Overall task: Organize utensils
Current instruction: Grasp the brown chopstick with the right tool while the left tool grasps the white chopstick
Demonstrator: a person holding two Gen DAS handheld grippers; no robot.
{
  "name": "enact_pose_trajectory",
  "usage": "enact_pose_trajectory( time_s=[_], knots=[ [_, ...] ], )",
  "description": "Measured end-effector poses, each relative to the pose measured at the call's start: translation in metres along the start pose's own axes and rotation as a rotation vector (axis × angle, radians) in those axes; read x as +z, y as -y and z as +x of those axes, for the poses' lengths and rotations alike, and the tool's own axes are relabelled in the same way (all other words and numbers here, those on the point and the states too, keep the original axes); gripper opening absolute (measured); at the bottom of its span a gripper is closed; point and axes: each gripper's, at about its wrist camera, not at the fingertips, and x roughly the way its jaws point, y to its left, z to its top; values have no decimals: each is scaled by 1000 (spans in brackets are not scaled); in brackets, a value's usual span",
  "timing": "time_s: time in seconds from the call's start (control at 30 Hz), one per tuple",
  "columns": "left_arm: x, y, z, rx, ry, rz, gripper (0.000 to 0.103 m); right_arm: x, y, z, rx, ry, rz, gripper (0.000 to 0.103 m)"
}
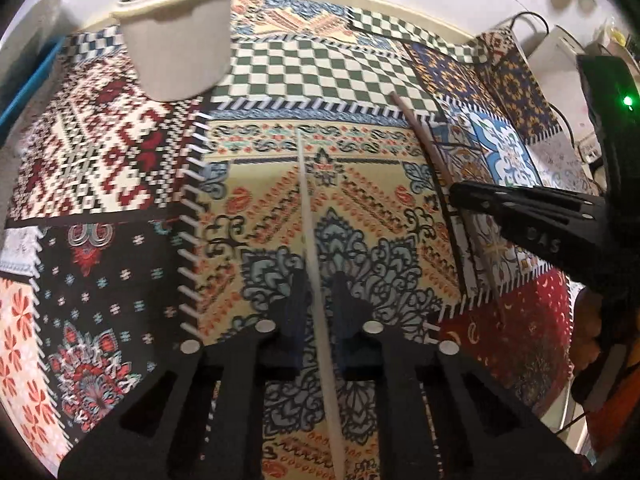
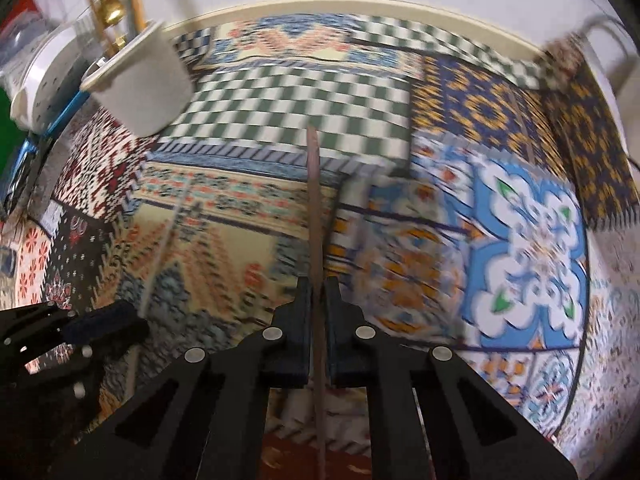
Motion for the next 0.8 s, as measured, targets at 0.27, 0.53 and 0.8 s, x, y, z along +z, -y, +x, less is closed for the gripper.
enact_pose_trajectory(
  time_s=[0.27,0.53,0.8],
  knots=[
    [23,8,13,-51,3,4,3,-9,54,-14,35,-33,129,6],
    [54,20,31,-86,-1,18,3,15,63,-14,4,-40,103,7],
    [68,30,39,-83,-8,49,3,50,58,-1,13,-48,60,11]
  ],
)
